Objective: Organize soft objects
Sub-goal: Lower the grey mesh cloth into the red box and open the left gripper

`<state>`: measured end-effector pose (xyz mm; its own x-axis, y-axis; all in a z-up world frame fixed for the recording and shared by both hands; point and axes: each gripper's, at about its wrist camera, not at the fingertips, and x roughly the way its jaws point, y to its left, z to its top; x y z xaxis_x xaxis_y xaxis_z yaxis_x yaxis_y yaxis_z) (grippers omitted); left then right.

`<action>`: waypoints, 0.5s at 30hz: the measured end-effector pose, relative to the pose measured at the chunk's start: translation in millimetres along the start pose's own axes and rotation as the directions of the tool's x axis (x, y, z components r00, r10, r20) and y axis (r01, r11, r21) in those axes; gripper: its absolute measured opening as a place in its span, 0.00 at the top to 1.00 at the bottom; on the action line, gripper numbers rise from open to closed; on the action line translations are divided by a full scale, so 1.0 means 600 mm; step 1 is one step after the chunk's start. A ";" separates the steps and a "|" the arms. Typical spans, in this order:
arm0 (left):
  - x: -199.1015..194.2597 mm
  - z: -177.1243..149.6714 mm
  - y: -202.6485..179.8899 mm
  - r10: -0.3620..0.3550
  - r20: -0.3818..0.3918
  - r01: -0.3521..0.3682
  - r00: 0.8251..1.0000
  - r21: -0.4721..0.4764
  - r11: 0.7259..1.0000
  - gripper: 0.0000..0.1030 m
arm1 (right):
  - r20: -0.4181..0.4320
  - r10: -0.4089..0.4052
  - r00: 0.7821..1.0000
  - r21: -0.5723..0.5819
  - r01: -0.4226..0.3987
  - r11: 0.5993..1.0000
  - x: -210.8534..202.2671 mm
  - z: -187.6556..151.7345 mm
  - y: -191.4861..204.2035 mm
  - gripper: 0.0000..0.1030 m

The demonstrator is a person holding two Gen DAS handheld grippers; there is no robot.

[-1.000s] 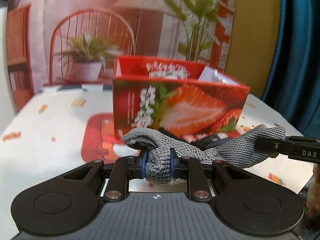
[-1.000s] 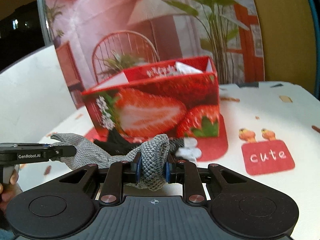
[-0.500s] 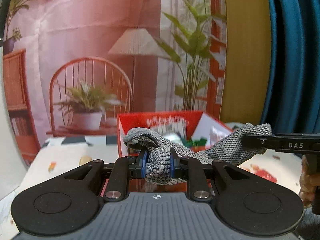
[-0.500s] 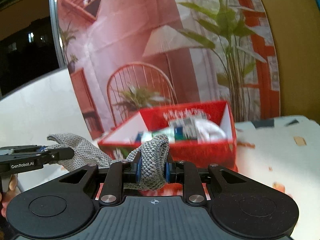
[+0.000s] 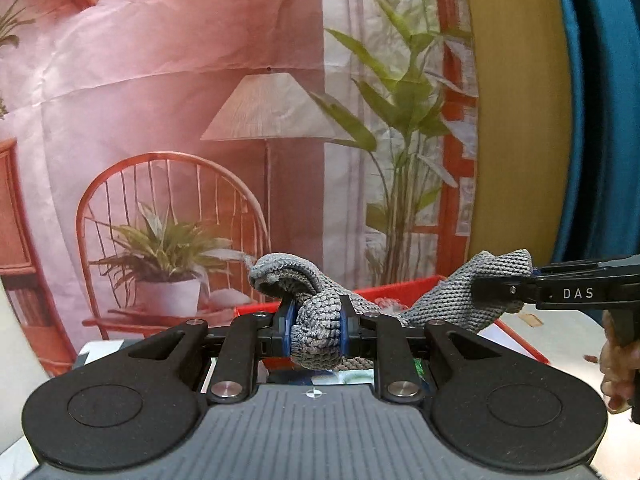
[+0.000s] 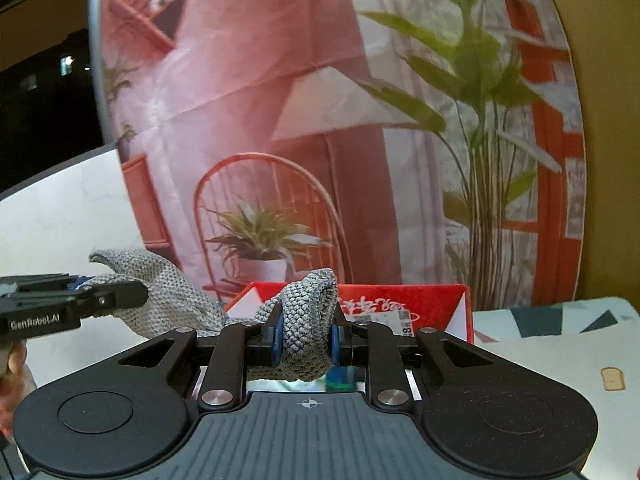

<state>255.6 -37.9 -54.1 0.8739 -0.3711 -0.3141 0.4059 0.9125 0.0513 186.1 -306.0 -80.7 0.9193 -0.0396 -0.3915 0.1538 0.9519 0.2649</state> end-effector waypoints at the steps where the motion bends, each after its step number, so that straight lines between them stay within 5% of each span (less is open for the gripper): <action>1: 0.014 0.005 0.004 0.003 -0.002 -0.003 1.000 -0.002 1.000 0.78 | -0.013 -0.005 1.000 0.005 0.005 1.000 0.015 0.009 -0.008 0.81; 15: 0.235 0.003 0.036 0.026 -0.194 -0.014 0.981 0.060 0.998 0.78 | -0.221 -0.101 0.970 -0.018 0.100 0.995 0.221 0.054 -0.076 0.81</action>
<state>388.0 -70.9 -95.7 0.8157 -0.3072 -0.4902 0.4087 0.9057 0.1124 312.7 -364.7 -116.2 0.7963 -0.0679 -0.6011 0.2385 0.9484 0.2088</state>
